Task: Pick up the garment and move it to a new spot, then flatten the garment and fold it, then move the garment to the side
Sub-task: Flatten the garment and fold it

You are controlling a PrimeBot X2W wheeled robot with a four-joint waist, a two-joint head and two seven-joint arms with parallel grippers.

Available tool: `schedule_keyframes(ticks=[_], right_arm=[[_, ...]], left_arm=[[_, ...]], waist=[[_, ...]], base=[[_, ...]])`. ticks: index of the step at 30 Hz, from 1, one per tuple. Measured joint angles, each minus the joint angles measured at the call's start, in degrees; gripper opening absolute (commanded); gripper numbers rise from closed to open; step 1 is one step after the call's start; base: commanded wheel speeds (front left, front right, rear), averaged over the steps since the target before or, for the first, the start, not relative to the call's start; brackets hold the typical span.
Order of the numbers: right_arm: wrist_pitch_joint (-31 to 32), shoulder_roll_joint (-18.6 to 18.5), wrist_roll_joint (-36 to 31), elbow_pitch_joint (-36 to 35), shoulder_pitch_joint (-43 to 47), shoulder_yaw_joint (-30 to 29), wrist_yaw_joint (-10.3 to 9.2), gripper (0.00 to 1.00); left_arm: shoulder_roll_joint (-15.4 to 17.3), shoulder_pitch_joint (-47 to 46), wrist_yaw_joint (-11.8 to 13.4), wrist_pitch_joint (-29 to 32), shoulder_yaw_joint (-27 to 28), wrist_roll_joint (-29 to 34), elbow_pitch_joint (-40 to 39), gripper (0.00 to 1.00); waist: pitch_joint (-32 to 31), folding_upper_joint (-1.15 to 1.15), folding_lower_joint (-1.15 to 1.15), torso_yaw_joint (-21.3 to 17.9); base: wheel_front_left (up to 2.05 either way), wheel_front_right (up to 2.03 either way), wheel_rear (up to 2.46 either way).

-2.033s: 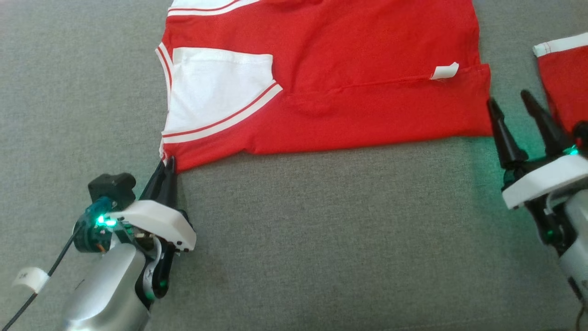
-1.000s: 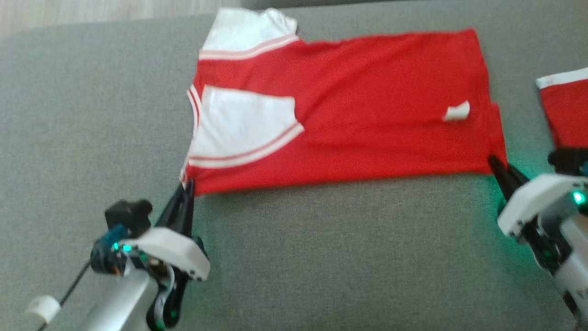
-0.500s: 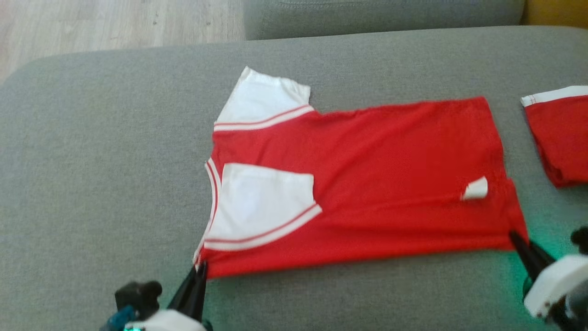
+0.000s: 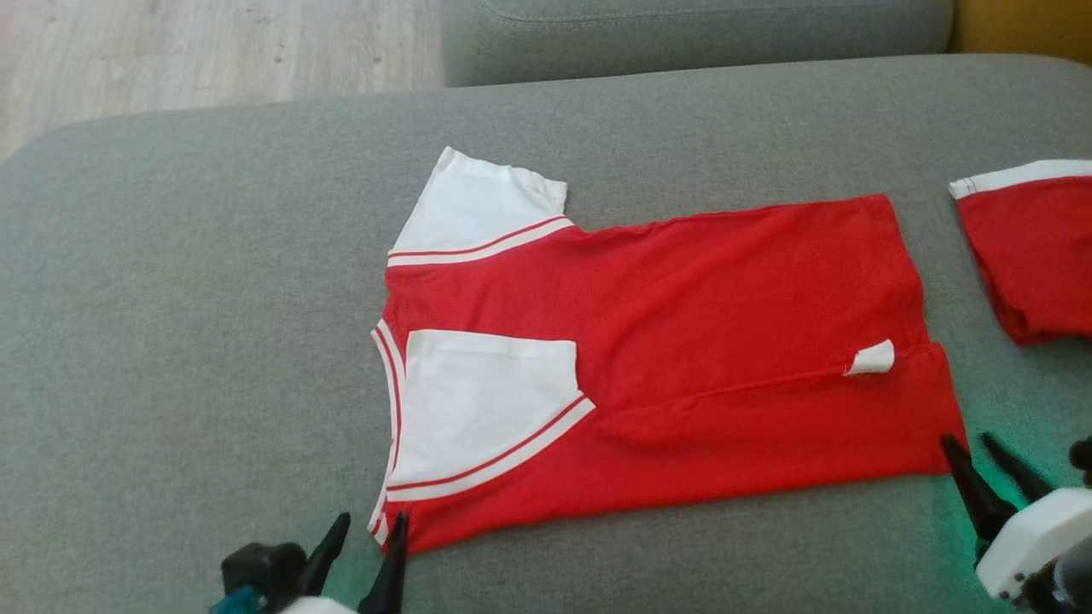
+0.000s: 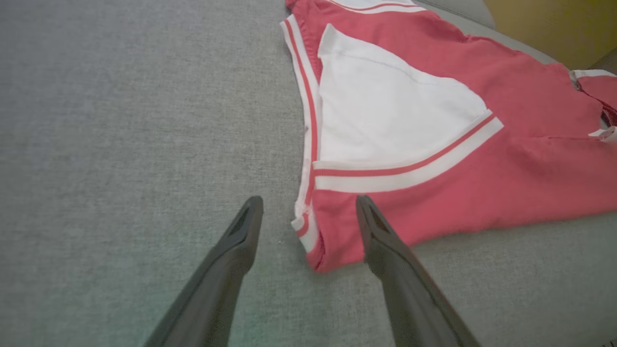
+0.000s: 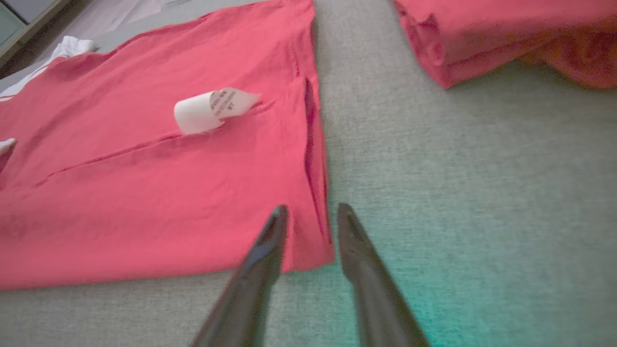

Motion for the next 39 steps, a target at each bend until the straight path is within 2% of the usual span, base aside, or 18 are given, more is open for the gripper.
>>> schedule_keyframes(ticks=[5,9,16,20,23,28,33,39], right_arm=[[-0.1,0.2,-3.7,-3.3,0.5,-3.2,0.00,1.00],[-1.1,0.8,-7.3,-7.2,0.5,-6.0,0.00,1.00],[-0.9,3.7,-12.4,-14.6,-1.3,-7.4,0.00,1.00],[0.6,5.3,-14.4,-18.6,-3.1,-7.6,0.00,1.00],[1.5,6.0,-15.4,-20.6,-4.3,-7.7,0.00,1.00],[2.5,7.2,-15.9,-22.0,-5.5,-7.2,0.00,1.00],[2.6,7.6,-16.3,-22.4,-7.7,-7.0,0.00,1.00],[2.5,8.3,-16.3,-22.4,-9.4,-6.4,0.00,1.00]], left_arm=[[0.2,-2.8,-0.3,0.7,-1.0,1.9,-0.4,1.00],[2.2,-10.5,-1.7,3.3,-0.9,4.0,-1.3,1.00],[5.5,-31.9,-10.3,10.5,0.3,5.4,0.2,1.00],[6.8,-42.2,-15.5,18.8,0.3,4.4,6.1,1.00],[7.4,-49.7,-17.9,25.9,0.2,3.0,11.3,1.00],[7.4,-59.9,-18.9,34.8,0.3,1.2,19.4,1.00],[7.5,-64.9,-19.2,41.5,-0.2,1.2,25.7,1.00],[8.8,-66.7,-18.2,44.1,-1.1,2.1,30.4,1.00]], waist=[[0.7,0.00,0.00,-0.9],[2.0,0.00,0.01,-1.8],[6.3,0.00,0.01,-4.5],[9.4,0.00,0.02,-6.5],[12.0,0.00,0.02,-8.1],[16.0,0.00,0.02,-11.1],[19.8,0.00,0.02,-14.0],[22.9,0.00,0.01,-16.8]], base=[[0.00,0.00,0.00],[0.00,0.00,0.00],[0.00,0.00,0.00],[0.00,0.00,0.00],[0.00,0.00,0.00],[0.00,0.00,0.00],[0.00,0.00,0.00],[0.00,0.00,0.00]])
